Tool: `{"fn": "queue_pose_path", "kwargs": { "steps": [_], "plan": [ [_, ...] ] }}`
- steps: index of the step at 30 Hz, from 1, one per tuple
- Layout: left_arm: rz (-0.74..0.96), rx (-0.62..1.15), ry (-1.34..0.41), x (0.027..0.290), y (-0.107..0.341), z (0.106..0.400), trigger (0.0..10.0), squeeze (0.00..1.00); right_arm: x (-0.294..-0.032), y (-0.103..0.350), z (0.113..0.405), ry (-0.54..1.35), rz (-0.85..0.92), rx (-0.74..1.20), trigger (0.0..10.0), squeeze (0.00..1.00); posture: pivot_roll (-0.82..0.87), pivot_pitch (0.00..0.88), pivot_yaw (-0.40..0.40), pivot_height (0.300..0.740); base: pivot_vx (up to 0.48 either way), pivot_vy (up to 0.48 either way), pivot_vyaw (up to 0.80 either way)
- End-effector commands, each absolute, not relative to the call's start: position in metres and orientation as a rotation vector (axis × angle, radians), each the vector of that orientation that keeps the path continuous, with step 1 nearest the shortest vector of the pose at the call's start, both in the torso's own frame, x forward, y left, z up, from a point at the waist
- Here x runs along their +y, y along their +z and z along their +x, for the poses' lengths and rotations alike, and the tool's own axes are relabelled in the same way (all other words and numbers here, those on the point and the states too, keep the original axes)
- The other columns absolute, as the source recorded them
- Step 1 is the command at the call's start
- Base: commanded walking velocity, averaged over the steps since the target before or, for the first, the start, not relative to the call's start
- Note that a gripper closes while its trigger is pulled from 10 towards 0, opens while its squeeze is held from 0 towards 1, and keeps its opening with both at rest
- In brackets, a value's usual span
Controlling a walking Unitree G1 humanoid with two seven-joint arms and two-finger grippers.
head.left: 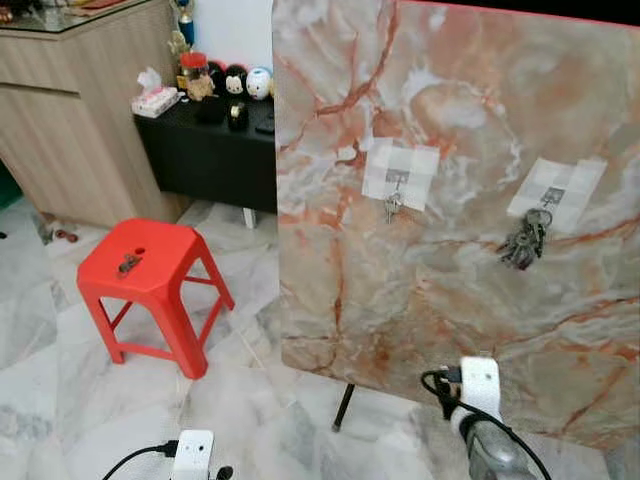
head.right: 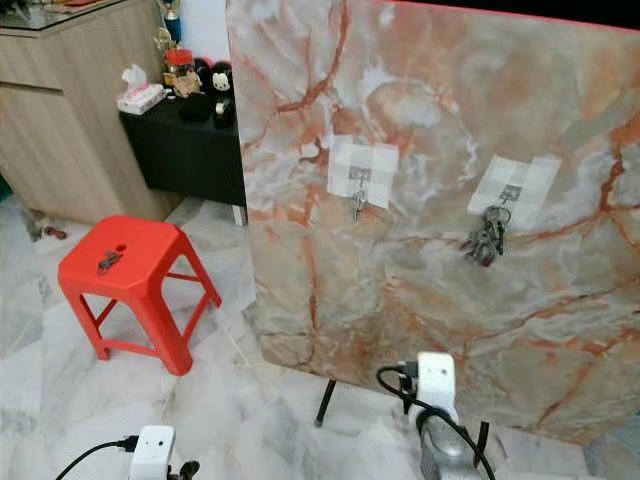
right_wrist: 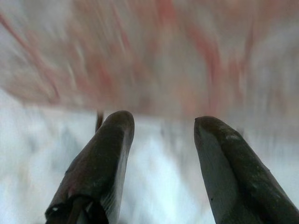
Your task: Hang keys on a hook
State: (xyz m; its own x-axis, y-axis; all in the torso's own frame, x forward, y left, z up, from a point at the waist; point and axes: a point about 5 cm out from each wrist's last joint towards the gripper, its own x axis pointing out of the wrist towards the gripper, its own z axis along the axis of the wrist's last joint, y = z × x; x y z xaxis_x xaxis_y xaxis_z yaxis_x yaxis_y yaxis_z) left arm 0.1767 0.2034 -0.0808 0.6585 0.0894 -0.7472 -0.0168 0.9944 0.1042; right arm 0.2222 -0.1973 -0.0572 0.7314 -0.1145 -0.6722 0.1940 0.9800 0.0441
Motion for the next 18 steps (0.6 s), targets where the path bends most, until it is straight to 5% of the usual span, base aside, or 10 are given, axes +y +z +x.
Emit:
{"fn": "queue_pose_path", "kwargs": {
  "steps": [1,5,18],
  "plan": [
    [0.109,0.882,0.037,0.203,-0.084,0.172,10.0,0.0,-0.199,-0.072,0.2,-0.21,0.144,0.844,10.0,0.0,0.02,0.0,-0.058,0.74,0.0,0.0,0.0],
    [0.101,0.887,0.052,0.206,-0.083,0.173,10.0,0.0,-0.204,-0.089,0.167,-0.189,0.089,0.986,10.0,0.0,0.06,0.0,-0.063,0.74,0.0,0.0,0.0],
    [0.072,0.931,0.048,0.207,-0.087,0.166,10.0,0.0,-0.192,-0.087,0.177,-0.158,0.119,0.963,10.0,0.0,0.02,0.0,-0.045,0.74,0.0,0.0,0.0]
  ]
}}
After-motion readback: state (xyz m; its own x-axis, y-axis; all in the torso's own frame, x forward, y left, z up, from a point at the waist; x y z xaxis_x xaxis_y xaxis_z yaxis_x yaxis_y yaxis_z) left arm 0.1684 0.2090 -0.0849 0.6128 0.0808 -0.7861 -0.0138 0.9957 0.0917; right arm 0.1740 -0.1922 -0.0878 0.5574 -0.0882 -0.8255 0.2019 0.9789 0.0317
